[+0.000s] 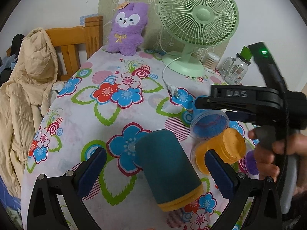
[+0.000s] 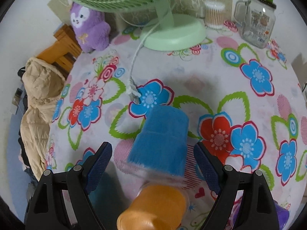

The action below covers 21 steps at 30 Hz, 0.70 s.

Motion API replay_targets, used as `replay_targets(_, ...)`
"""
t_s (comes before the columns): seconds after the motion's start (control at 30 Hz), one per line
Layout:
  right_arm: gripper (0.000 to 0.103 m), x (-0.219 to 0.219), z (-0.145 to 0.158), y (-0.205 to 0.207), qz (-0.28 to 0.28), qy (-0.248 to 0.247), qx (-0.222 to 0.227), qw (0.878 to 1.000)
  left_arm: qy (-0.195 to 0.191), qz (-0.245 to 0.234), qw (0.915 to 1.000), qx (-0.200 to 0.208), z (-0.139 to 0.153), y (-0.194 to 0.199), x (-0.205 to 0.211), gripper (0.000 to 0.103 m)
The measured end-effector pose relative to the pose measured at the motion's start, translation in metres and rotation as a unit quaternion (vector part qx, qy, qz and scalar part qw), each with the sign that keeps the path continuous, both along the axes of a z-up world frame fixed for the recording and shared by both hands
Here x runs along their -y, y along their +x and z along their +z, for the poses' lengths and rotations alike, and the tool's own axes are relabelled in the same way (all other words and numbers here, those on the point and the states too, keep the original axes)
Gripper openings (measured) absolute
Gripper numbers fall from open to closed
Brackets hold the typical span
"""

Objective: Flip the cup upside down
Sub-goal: 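Rotate the held blue cup rim-down with the right gripper, carry toward left gripper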

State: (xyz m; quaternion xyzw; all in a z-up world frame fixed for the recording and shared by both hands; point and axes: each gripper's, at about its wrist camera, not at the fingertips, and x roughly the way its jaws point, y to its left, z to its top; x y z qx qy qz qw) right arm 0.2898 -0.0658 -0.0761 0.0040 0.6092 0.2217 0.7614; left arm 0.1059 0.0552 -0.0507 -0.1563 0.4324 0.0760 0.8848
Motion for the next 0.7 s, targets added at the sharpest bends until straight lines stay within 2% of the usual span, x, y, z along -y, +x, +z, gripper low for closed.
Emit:
replay_targets(0.03,0.083,-0.001,-0.003,0.002,0.003,0.004,-0.006,1.000,0.000,0.000,1.0000,0.000,0.000,-0.001,0.000,0.103)
replay_targets(0.07,0.075,-0.002,-0.005,0.002,0.007,0.003,-0.010,1.000,0.001,-0.001,1.0000,0.000,0.001,0.000,0.001,0.103)
replay_targets(0.23,0.072,-0.004,-0.006,0.002,0.014,-0.004,-0.006,1.000,0.000,0.001,1.0000,0.001,0.001,-0.003,0.001,0.103)
replay_targets(0.33,0.071,0.000,0.006,0.000,0.009,-0.006,0.016,1.000,-0.002,0.004,1.0000,0.001,0.002,-0.006,0.000,0.103)
replay_targets(0.53,0.071,0.015,0.057,-0.019,-0.001,0.029,0.068,0.997,-0.008,0.006,0.9998,0.014,0.013,-0.020,0.001,0.103)
replay_targets(0.7,0.071,0.039,0.115,-0.069,0.007,0.069,0.128,0.989,-0.019,0.008,0.9992,0.034,0.028,-0.041,0.002,0.103)
